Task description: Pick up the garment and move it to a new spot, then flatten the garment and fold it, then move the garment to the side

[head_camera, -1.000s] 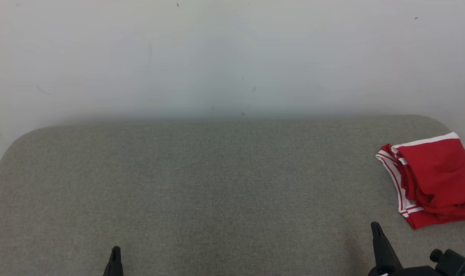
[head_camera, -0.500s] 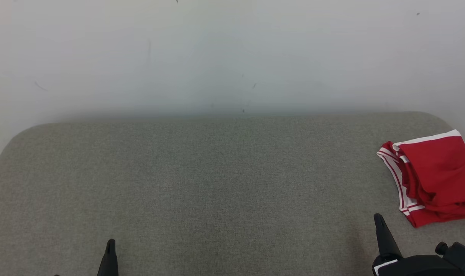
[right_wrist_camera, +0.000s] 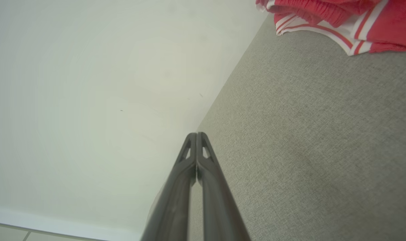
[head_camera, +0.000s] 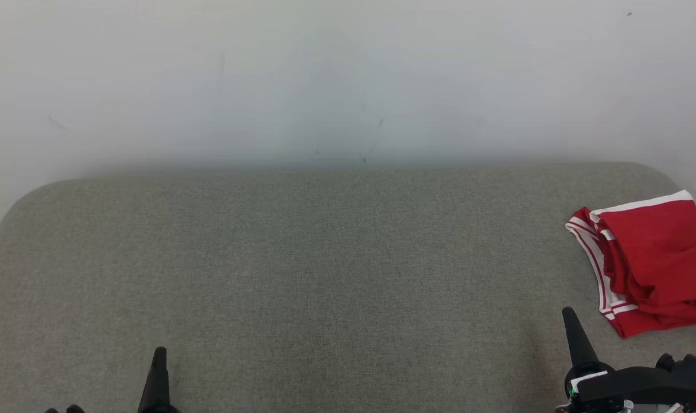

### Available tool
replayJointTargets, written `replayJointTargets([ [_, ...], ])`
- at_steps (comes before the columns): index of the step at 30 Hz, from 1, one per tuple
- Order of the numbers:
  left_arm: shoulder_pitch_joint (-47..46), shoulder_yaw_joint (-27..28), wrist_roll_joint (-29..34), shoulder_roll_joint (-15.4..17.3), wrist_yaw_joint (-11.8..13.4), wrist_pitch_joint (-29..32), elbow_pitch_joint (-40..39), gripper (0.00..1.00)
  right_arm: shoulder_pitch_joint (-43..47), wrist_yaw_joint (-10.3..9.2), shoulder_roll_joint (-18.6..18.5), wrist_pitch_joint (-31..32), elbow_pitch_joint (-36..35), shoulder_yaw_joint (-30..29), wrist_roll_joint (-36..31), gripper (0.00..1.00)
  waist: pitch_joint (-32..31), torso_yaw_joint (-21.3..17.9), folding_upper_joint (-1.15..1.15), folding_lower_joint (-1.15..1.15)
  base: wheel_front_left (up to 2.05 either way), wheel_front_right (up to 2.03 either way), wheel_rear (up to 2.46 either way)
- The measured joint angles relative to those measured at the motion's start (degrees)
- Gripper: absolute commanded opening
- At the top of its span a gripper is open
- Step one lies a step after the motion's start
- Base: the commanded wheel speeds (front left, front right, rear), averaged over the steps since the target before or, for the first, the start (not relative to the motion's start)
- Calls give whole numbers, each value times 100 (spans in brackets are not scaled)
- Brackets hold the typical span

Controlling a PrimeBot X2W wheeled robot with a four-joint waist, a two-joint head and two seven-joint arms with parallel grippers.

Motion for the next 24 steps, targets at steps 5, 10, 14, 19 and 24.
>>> replayJointTargets([
  [5,-74,43,-249,0,-7,57,20,0,-65,0,16,66,30,-48,218,0,21,0,0,0,0,0,0],
  [10,-124,93,-519,0,-40,125,49,0,-149,0,32,155,70,-104,479,0,48,0,0,0,0,0,0],
  [14,-190,130,-717,-1,-49,178,63,0,-203,0,44,226,103,-149,653,0,68,-1,0,0,0,0,0],
  [19,-238,171,-983,-2,-55,236,89,0,-285,0,60,300,137,-201,903,0,95,-1,0,0,0,0,0],
  [24,-310,214,-1233,-2,-85,298,108,0,-358,0,76,375,180,-255,1124,0,121,-1,0,0,0,0,0],
])
